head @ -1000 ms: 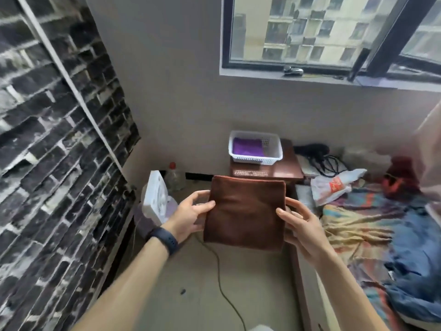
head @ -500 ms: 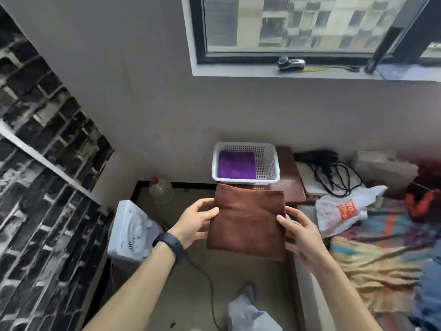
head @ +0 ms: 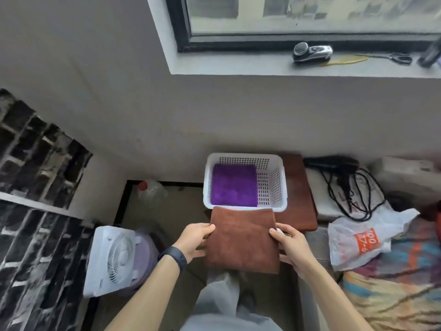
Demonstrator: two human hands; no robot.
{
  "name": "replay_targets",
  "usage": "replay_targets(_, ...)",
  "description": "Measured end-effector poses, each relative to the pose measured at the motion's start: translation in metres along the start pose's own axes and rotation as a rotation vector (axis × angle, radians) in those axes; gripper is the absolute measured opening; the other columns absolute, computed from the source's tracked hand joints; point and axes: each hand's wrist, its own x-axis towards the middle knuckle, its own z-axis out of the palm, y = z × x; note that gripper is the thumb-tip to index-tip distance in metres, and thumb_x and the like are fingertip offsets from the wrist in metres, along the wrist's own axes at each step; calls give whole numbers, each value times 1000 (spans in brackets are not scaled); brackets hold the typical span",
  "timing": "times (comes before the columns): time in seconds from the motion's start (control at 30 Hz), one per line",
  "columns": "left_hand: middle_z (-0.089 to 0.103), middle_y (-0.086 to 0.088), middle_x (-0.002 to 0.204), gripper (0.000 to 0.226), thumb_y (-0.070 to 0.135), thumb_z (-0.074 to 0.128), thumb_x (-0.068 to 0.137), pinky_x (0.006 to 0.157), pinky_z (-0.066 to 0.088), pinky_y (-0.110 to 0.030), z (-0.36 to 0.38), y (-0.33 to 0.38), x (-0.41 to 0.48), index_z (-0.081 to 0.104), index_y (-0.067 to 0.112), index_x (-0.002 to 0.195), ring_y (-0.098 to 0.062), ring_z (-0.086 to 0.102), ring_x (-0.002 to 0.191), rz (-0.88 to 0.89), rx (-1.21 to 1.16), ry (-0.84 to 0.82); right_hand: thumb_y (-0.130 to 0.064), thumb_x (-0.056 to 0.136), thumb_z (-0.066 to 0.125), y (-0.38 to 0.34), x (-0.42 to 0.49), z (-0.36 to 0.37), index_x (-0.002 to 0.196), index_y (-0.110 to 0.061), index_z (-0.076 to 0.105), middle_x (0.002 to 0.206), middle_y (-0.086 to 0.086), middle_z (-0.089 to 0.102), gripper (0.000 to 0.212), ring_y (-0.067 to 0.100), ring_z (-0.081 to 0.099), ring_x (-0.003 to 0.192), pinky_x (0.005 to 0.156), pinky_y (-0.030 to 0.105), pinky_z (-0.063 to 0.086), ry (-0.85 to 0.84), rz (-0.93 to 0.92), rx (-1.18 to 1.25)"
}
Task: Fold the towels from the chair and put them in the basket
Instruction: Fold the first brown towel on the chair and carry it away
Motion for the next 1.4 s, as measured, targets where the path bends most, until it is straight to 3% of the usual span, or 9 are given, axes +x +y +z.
replay_targets(0.23, 64, -4, 86, 13, 21, 58, 95, 71, 51, -30, -7, 78, 79, 69, 14, 94, -19, 60, 77, -25, 103, 19, -22, 94, 67, -49, 86, 27, 112, -23, 67, 105, 3, 72, 18, 22, 72, 91, 67, 34, 57, 82, 58, -79)
replay_targets(0.3, 65, -3, 84, 15, 20, 60, 94, 66, 51, -29, -7, 96, 100, 68, 12, 104, -17, 61, 72, -14, 131, 50, -23, 94, 67, -62, 109, 33, 116, -23, 65, 112, 3, 69, 22, 22, 71, 95, 69, 36, 59, 109, 73, -92)
replay_targets(0.43, 71, -5, 107, 33, 43, 69, 71, 92, 54, -49, -20, 99, 171, 66, 26, 98, -31, 67, 102, 25, 286, 132, -23, 98, 63, -84, 149, 43, 124, -25, 59, 118, -6, 59, 26, 9, 63, 95, 61, 28, 55, 114, 61, -106)
replay_targets(0.63, 66, -4, 121, 35, 31, 58, 94, 100, 45, -29, -7, 145, 172, 62, 17, 126, -27, 60, 115, 69, 503, 258, -21, 97, 63, -85, 209, 54, 129, -26, 58, 132, -1, 60, 33, 23, 65, 112, 89, 47, 59, 120, 28, -126)
replay_targets(1.07, 66, -9, 117, 39, 43, 44, 99, 81, 51, -39, 9, 157, 187, 52, 24, 132, -33, 65, 105, 128, 1198, 382, -36, 96, 62, -78, 248, 59, 142, -27, 49, 142, 0, 56, 49, 25, 57, 124, 103, 45, 51, 171, 102, -344)
replay_targets(1.17, 59, -5, 120, 44, 40, 43, 97, 77, 50, -41, 10, 149, 181, 39, 23, 138, -33, 63, 102, 338, 1249, 455, -38, 94, 62, -77, 243, 63, 146, -24, 44, 148, 2, 49, 57, 26, 46, 135, 112, 47, 40, 240, 3, -433)
replay_targets(1.27, 52, -5, 137, 51, 39, 50, 90, 97, 45, -42, 3, 132, 182, 46, 21, 138, -27, 53, 122, 701, 1426, 362, -39, 89, 62, -74, 227, 69, 145, -19, 43, 155, 6, 37, 62, 27, 31, 143, 117, 48, 30, 365, -301, -822)
replay_targets(1.33, 35, -8, 155, 67, 48, 51, 86, 116, 28, -48, -3, 124, 189, 40, 21, 146, -27, 32, 144, 789, 1577, 225, -42, 90, 57, -66, 219, 74, 148, -21, 40, 160, 5, 29, 64, 25, 21, 149, 120, 48, 25, 327, -511, -1066)
replay_targets(1.4, 4, -8, 165, 82, 61, 42, 88, 120, 5, -55, -6, 123, 196, 15, 23, 156, -26, 3, 152, 750, 1684, 99, -49, 95, 46, -58, 218, 79, 155, -28, 29, 166, 1, 15, 65, 20, 6, 154, 123, 47, 13, 201, -592, -1224)
